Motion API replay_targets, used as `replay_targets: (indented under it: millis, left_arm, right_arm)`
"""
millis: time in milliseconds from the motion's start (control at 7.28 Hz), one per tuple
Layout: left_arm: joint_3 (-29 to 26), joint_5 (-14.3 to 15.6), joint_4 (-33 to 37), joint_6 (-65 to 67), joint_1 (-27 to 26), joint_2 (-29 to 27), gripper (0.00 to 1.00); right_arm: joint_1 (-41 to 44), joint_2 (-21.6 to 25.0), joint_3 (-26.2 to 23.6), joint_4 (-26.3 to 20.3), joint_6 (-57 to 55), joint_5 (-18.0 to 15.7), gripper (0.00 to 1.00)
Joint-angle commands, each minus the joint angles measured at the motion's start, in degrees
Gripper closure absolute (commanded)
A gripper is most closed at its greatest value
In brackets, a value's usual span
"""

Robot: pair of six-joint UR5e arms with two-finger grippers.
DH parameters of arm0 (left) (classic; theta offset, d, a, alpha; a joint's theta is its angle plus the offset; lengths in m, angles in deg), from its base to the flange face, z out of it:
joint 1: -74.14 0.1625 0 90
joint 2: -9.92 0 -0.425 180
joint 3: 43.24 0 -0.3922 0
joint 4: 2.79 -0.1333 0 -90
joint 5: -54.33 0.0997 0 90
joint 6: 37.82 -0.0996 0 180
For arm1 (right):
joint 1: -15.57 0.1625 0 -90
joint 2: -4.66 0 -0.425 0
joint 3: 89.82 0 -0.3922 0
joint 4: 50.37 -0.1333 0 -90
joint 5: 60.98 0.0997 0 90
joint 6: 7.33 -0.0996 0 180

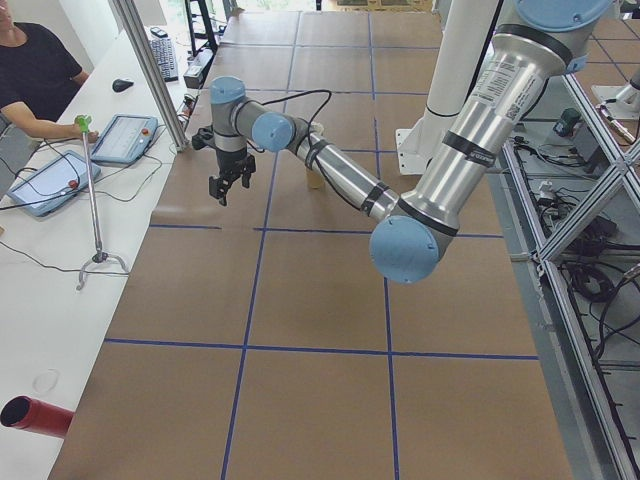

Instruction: Collect badminton balls into bucket

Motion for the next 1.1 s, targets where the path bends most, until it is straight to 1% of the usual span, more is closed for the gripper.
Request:
replay_targets:
  millis: [0, 275, 412, 550, 824, 962]
  left_arm:
    - [-1.44, -5.77, 3.15, -1.2, -8.84, 10.13, 0.0]
    - [-1.7, -5.77, 3.15, -5.15, -16.48, 19.28, 0.0]
    - [-2.05, -5.77, 3.15, -5.25, -19.22, 21.85, 0.0]
    - [-2.06, -5.77, 3.15, -5.16, -20.12, 23.79, 0.0]
    - [-2.41, -5.6, 3.06, -5.16, -20.48, 24.77, 0.0]
    - [-2.32, -5.77, 2.54, -5.16, -22.13, 24.95, 0.0]
  right_arm:
    - [0.0, 0.0, 0.0, 0.0, 0.0, 0.0, 0.0]
    - [0.0, 0.0, 0.0, 0.0, 0.0, 0.0, 0.0]
    - [0.0, 0.0, 0.0, 0.0, 0.0, 0.0, 0.0]
    - [0.0, 0.0, 0.0, 0.0, 0.0, 0.0, 0.0]
    - [0.0, 0.0, 0.0, 0.0, 0.0, 0.0, 0.0]
    - [0.0, 0.0, 0.0, 0.0, 0.0, 0.0, 0.0]
